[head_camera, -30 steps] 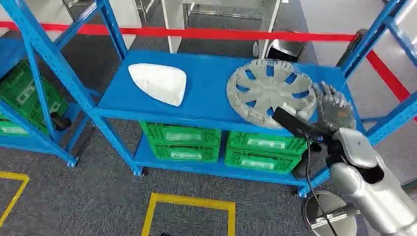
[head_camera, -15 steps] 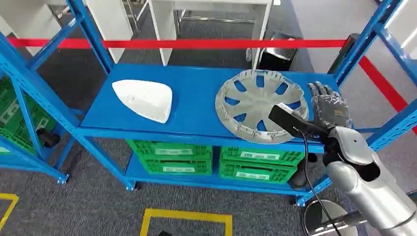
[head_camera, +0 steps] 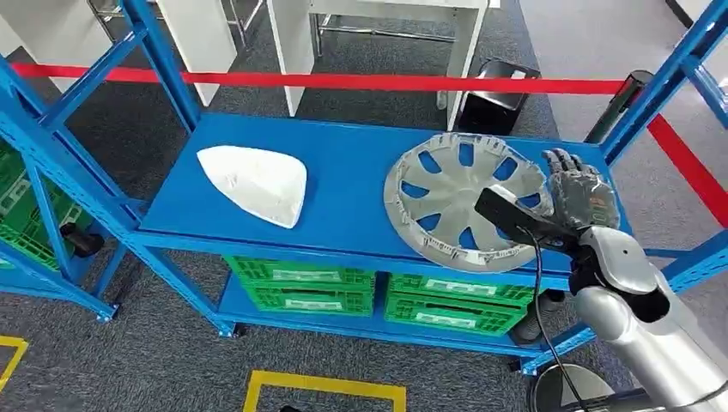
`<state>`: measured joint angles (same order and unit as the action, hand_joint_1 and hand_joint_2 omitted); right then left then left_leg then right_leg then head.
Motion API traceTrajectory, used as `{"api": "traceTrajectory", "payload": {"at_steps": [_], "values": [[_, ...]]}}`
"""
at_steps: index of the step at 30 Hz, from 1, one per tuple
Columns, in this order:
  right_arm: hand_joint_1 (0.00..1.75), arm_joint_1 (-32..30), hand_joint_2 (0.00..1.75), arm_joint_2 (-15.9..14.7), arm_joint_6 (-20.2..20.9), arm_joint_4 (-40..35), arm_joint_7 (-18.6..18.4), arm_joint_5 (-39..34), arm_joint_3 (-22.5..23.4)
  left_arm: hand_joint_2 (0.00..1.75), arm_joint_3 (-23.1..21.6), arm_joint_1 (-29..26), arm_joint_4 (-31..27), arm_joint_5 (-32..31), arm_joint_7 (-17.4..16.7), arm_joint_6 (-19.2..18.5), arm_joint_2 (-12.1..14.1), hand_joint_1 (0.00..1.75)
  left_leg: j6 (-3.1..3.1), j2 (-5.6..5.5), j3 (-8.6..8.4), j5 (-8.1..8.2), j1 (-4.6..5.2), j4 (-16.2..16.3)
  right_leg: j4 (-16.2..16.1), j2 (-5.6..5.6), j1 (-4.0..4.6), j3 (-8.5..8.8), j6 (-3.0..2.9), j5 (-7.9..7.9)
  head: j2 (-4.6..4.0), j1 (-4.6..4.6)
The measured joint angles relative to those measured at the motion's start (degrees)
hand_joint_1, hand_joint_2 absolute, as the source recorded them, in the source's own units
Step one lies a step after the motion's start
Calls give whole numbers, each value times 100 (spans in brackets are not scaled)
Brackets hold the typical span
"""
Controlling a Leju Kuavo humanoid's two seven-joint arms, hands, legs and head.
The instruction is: Take the parts from the cabinet and place them on the table.
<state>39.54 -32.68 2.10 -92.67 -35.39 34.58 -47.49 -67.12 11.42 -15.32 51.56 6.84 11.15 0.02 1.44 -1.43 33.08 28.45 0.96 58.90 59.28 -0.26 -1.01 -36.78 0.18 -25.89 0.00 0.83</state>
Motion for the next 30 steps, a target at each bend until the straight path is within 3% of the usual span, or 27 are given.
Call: {"api": "traceTrajectory", "payload": {"at_steps": [1,2,5,9,10,16,30], "values": [[0,-36,0,7,-18,7,0,-7,2,0,0,0,2,0,-2,0,-2,0,-17,1,-4,10,7,-4,-12,-1,-6,-8,-9,11,0,-24],[0,-63,0,22,-33,15,0,-16,-2,0,2,-3,4,-2,0,0,7,0,77,3,-15,-2,17,-7,-9,-9,-15,1,-10,9,0,-31],[0,-93,0,46,-92,57,0,-131,-42,0,2,-2,4,-4,-6,-2,13,0,93,4,-46,-6,16,-43,-11,-18,-6,11,-50,-15,0,-63],[0,-138,0,90,-218,175,0,-260,-162,0,2,-8,4,-22,-15,-2,13,0,53,5,-84,-9,13,-107,-11,-11,3,26,-96,-33,0,-81],[0,-150,0,101,-238,201,0,-282,-199,0,2,-9,4,-22,-15,0,13,0,16,5,-88,-10,9,-118,-11,-10,5,26,-100,-31,0,-81],[0,-169,0,164,-330,409,2,-420,-429,0,2,-10,4,-28,-26,0,13,0,-47,5,-93,-23,8,-132,-12,-9,6,34,-111,-24,0,-85],[0,-156,0,603,-483,1042,81,-503,-844,0,0,-8,4,-109,-65,-13,11,0,-49,5,-110,-24,9,-132,-51,-6,5,77,-101,-7,0,-83]]}}
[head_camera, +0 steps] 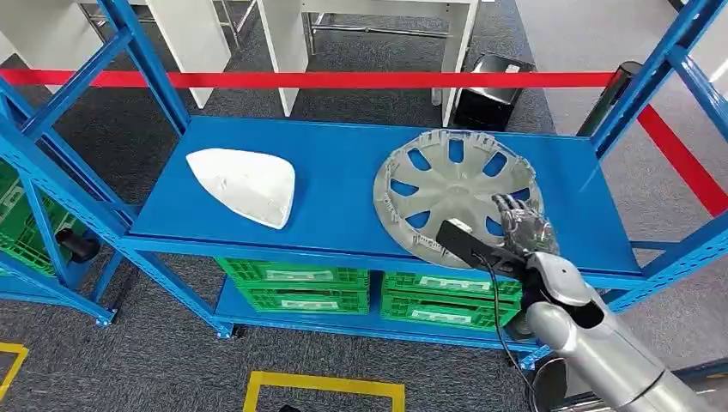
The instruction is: Take the parts from the cabinet and place them on the table.
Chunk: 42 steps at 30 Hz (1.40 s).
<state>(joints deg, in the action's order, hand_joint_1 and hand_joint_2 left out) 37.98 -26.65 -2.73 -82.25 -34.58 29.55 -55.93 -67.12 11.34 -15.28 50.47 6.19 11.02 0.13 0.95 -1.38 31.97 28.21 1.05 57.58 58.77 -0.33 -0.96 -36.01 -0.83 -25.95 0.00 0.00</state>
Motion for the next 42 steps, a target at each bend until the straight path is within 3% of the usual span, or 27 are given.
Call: {"api": "traceTrajectory", "payload": {"at_steps": [14,36,37,42], "values": [[0,37,0,544,11,741,197,-70,-352,0,-2,8,0,-20,-59,-7,0,0,1,0,-2,0,0,0,-3,0,0,3,5,4,0,0],[0,129,0,955,149,1286,424,-271,-603,0,-2,14,0,-98,-85,-11,-2,0,3,4,-32,1,0,0,-9,-6,2,32,6,4,0,2],[0,138,175,960,164,1294,394,-297,-606,0,-2,14,0,-105,-88,-9,-2,0,3,4,-37,1,0,0,-10,-6,2,37,6,4,0,-2],[0,183,175,988,234,1351,293,-393,-623,0,-2,14,0,-107,-103,-4,-2,0,3,4,-55,2,-1,-1,-13,-6,4,57,6,4,0,0]]}}
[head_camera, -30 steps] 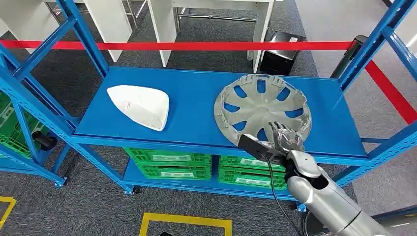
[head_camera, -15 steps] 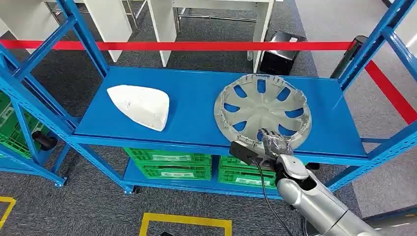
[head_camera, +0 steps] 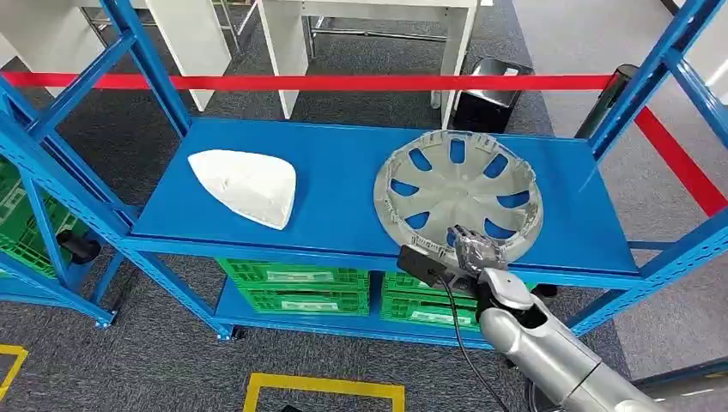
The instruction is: Take the parts from the cabinet and place them on the table.
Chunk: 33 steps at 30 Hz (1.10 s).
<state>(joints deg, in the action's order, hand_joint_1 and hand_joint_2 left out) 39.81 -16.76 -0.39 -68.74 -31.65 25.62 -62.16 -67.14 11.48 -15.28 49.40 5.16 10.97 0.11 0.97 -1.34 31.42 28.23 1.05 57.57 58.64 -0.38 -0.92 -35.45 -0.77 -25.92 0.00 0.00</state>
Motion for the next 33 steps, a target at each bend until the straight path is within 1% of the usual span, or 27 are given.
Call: {"api": "traceTrajectory", "payload": {"at_steps": [5,12,33], "values": [[0,52,175,2,149,46,-4,-138,-7,0,0,0,0,-11,-11,0,-2,0,-1,1,-25,2,-3,-1,-9,-1,5,29,0,0,0,0],[0,102,175,2,208,101,-26,-223,-35,0,0,0,0,-15,-15,11,-13,0,2,1,-45,5,-4,-2,-17,-2,6,52,1,0,0,0],[0,195,175,-2,254,173,-39,-470,-114,0,2,-5,0,-105,-13,37,-24,0,4,1,-68,8,-6,-3,-27,-4,8,78,4,2,0,0]]}}
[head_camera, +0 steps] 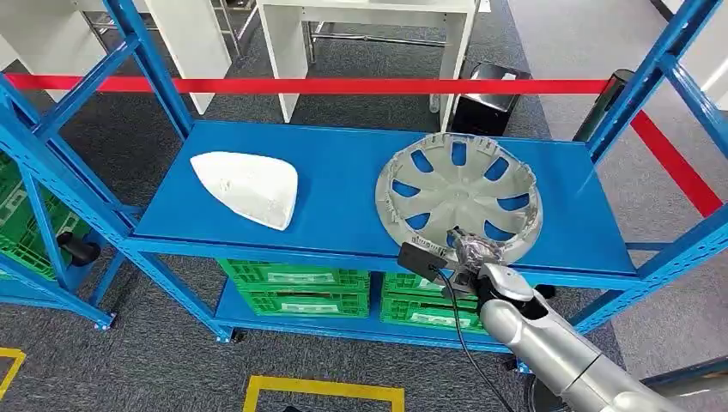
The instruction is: Take the parts from the cabinet and place them on the table.
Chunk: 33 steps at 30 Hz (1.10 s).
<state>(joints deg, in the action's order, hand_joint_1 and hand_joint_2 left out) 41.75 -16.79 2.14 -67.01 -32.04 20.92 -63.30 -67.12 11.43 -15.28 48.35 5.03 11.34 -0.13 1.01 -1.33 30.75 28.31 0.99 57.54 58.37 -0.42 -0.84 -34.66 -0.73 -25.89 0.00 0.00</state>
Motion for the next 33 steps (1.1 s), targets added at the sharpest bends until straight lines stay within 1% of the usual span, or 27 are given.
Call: {"api": "traceTrajectory", "payload": {"at_steps": [14,16,17,18,20,21,22,24,27,28,31,32,33], "values": [[0,55,175,-46,35,4,-37,-258,-29,0,-2,-4,0,0,9,11,-2,0,1,0,-14,2,-3,-1,-5,-1,4,16,0,0,0,0],[2,59,175,-48,42,4,-42,-267,-31,0,-2,-5,0,0,13,13,-2,0,2,0,-16,2,-3,-1,-6,-1,4,19,0,0,0,0],[9,62,175,-50,42,4,-44,-273,-33,0,0,-5,0,0,13,13,-2,0,2,0,-17,2,-3,-1,-6,-1,4,21,0,0,0,0],[21,66,175,-57,44,4,-52,-282,-35,0,0,-5,0,0,15,13,-2,0,2,0,-18,2,-3,-1,-7,-1,4,22,0,0,0,0],[33,77,175,-63,46,4,-59,-321,-46,0,0,-6,0,2,24,13,-2,0,2,0,-19,3,-3,-1,-8,-1,4,24,0,0,0,0],[68,85,175,-68,46,4,-63,-343,-55,0,0,-7,0,4,31,13,-2,0,4,0,-20,3,-3,-1,-9,-1,5,25,1,0,0,0],[120,91,175,-72,46,4,-72,-354,-66,0,-2,-8,0,7,33,15,-2,0,4,0,-20,4,-3,-1,-9,-1,5,26,1,0,0,0],[175,103,175,-83,46,4,-92,-378,-77,0,0,-9,0,22,42,17,-2,0,5,0,-22,4,-3,-1,-11,-1,5,28,1,-1,0,0],[175,128,175,-101,44,4,-120,-422,-79,0,0,-12,0,28,52,26,-2,0,5,0,-23,4,-4,-1,-11,0,5,31,2,-1,0,2],[169,136,175,-107,42,4,-129,-446,-79,0,0,-13,0,31,57,31,-2,0,5,0,-24,4,-3,-1,-12,1,5,31,2,-1,0,0],[141,148,175,-122,35,4,-149,-461,-77,0,2,-16,0,33,65,39,-2,0,5,1,-26,5,-4,-1,-12,-1,5,33,2,-1,0,0],[143,146,175,-129,50,4,-173,-470,-79,0,2,-16,0,35,66,42,-2,0,6,1,-26,5,-4,-1,-13,-1,5,34,3,-2,0,2],[141,140,175,-136,57,4,-195,-452,-88,0,2,-17,0,35,66,44,-2,0,6,1,-25,6,-4,-1,-13,0,5,33,3,-2,0,0]]}}
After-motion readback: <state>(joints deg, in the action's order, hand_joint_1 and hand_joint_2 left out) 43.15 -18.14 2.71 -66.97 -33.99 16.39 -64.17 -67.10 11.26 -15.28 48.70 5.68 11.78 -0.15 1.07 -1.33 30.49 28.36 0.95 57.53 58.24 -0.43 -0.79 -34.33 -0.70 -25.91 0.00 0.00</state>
